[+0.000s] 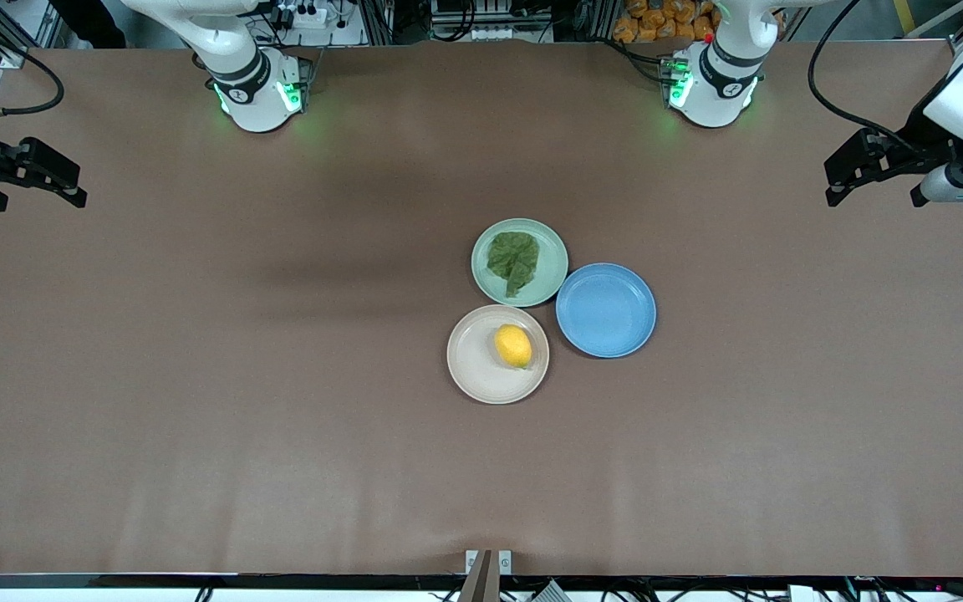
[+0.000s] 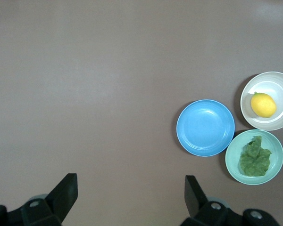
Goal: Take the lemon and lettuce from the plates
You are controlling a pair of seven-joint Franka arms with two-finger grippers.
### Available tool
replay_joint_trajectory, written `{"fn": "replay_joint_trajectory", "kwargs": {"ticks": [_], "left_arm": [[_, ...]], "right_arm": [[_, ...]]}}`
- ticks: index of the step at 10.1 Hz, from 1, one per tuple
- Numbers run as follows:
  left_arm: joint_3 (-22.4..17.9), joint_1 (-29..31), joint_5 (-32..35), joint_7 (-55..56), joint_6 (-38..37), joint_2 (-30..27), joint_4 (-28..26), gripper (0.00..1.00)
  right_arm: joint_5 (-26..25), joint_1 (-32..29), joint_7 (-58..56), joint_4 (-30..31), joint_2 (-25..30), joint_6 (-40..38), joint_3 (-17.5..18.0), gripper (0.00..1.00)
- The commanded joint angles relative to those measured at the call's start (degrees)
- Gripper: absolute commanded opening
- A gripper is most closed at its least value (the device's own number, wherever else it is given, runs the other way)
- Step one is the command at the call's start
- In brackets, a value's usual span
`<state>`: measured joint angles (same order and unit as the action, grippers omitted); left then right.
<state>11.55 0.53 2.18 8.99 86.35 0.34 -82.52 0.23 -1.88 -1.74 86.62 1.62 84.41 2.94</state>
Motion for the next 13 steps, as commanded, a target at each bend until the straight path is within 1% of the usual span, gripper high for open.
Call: {"fn": "replay_joint_trajectory", "kwargs": {"ticks": [1, 5, 6, 8, 9, 10, 12, 13], "left_arm": [[-0.03, 0.26, -1.13, -0.99, -1.8, 0.01, 1.31, 1.0], [-0.12, -0.7, -0.16, -0.2, -1.71, 1.15, 1.22, 1.0], [0.05, -0.7, -0.6, -0.02, -1.71, 2.72, 1.22, 1.0], [0.14, -0.79, -1.3, 1.3, -1.36, 4.04, 1.04, 1.0], [0.14, -0.7, -3.22, 1.47, -0.92, 5.79, 1.04, 1.0], [0.14, -0.97, -3.67, 1.73, -0.66, 7.9, 1.04, 1.0], [0.32, -2.02, -3.67, 3.66, 2.23, 9.23, 0.95, 1.0], [0.32, -2.2, -3.59, 4.63, 2.94, 11.41, 0.95, 1.0]], "right_arm": [[1.35, -0.49, -1.95, -0.05, 1.01, -1.78, -0.13, 1.0], [1.17, -0.4, -2.04, 0.13, 1.54, -1.97, -0.22, 1.0], [1.17, -0.4, -2.13, 0.56, 1.8, -1.79, -0.22, 1.0], [1.17, -0.4, -2.04, 2.14, 2.68, -1.44, -0.31, 1.0], [1.09, -0.4, -2.04, 2.15, 2.68, -1.79, -0.31, 1.0], [1.09, -0.49, -2.04, 2.15, 2.68, -1.97, -0.31, 1.0], [1.09, -0.49, -2.04, 2.15, 2.68, -1.97, -0.31, 1.0], [1.09, -0.49, -2.04, 2.15, 2.59, -1.97, -0.31, 1.0]]}}
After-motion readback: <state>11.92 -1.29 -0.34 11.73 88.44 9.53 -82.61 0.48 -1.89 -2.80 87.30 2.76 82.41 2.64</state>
